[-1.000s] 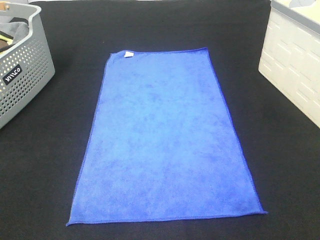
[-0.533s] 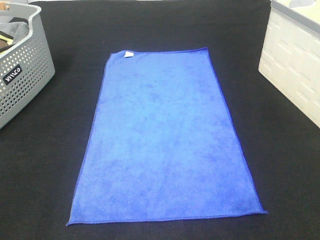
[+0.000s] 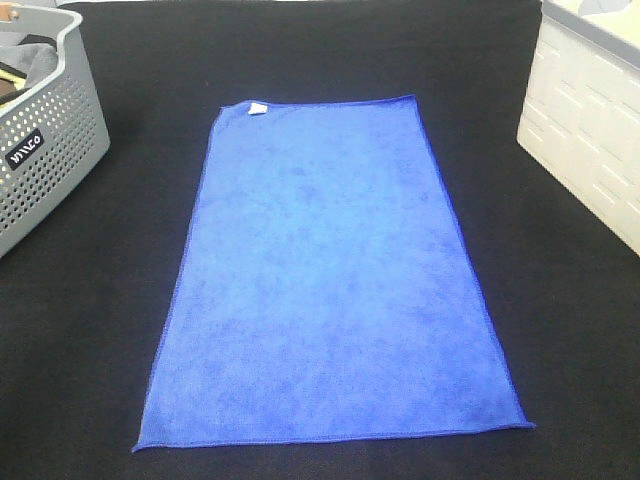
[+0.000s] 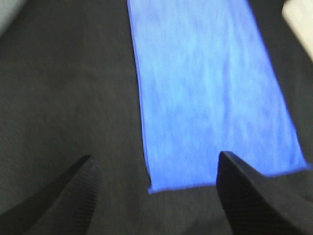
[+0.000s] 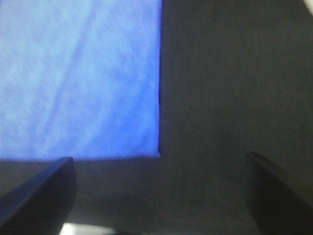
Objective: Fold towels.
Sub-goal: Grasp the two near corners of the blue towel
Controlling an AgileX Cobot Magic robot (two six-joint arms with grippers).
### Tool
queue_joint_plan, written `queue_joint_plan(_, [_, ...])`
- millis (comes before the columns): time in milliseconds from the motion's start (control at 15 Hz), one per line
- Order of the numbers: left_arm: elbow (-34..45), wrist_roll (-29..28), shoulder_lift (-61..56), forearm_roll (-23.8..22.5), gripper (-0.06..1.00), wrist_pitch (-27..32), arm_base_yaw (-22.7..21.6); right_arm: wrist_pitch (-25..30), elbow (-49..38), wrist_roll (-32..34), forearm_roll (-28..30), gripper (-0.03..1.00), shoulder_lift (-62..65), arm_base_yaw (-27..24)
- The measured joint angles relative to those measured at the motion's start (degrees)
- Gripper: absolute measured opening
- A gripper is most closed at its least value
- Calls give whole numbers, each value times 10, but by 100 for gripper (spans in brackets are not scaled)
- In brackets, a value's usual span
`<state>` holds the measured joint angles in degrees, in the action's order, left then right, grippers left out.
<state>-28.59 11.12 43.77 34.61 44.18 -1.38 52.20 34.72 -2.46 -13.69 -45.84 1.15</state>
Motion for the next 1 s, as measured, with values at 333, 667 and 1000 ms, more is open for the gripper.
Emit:
queue_joint_plan(333, [0, 145, 244, 124, 66, -23, 0, -41, 1, -99, -98, 85, -198, 0])
queue_joint_plan(667, [-1, 343, 412, 291, 66, -65, 27, -88, 1, -229, -230, 85, -340, 0])
queue_joint_plan(1000, [0, 465, 520, 423, 66, -133, 68, -133, 1, -271, -262, 82, -455, 0])
